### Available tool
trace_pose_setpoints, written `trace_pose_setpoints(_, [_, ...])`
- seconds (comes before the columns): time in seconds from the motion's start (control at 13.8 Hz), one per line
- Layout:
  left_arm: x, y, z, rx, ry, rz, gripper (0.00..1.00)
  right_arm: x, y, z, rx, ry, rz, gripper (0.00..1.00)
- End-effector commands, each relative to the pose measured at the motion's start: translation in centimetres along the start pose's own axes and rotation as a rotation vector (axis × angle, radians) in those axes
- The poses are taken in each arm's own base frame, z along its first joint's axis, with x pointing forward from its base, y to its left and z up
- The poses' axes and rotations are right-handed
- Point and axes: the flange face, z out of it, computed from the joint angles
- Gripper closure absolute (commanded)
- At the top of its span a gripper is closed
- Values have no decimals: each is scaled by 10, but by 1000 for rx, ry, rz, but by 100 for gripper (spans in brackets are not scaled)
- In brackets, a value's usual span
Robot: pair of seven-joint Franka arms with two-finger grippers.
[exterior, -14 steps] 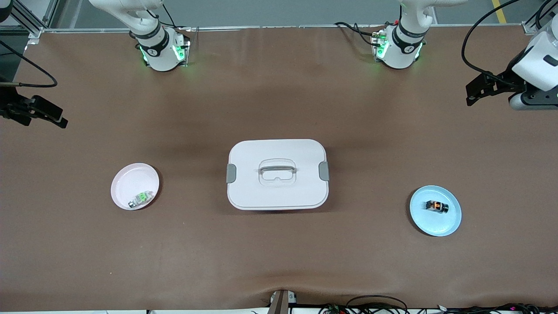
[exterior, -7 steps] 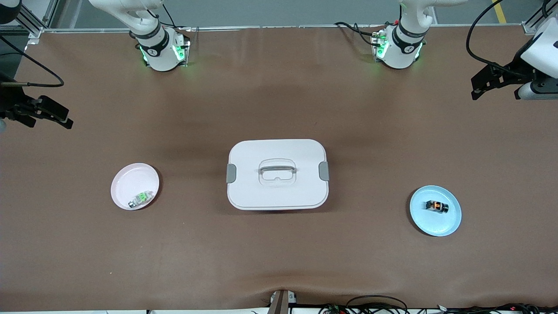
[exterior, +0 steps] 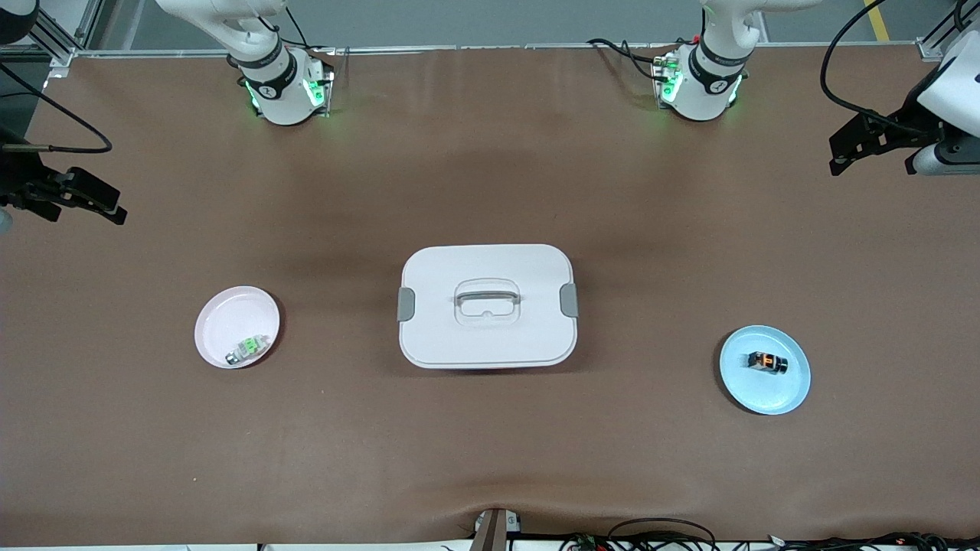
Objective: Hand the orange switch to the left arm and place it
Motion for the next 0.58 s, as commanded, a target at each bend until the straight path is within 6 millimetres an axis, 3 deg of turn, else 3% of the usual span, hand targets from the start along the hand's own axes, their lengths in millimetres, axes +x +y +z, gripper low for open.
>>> trace_pose_setpoints(0.0, [-4, -3, -5, -14, 2, 6, 0, -10, 5, -7, -13, -1, 6, 0])
trace_pose_setpoints(0.29, [-6, -3, -7, -12, -1, 2, 0, -11, 29, -8, -12, -4, 51, 0])
trace_pose_setpoints(0.51, [-8, -4, -7, -12, -10, -8, 0, -9, 32, -9, -7, 12, 57, 0])
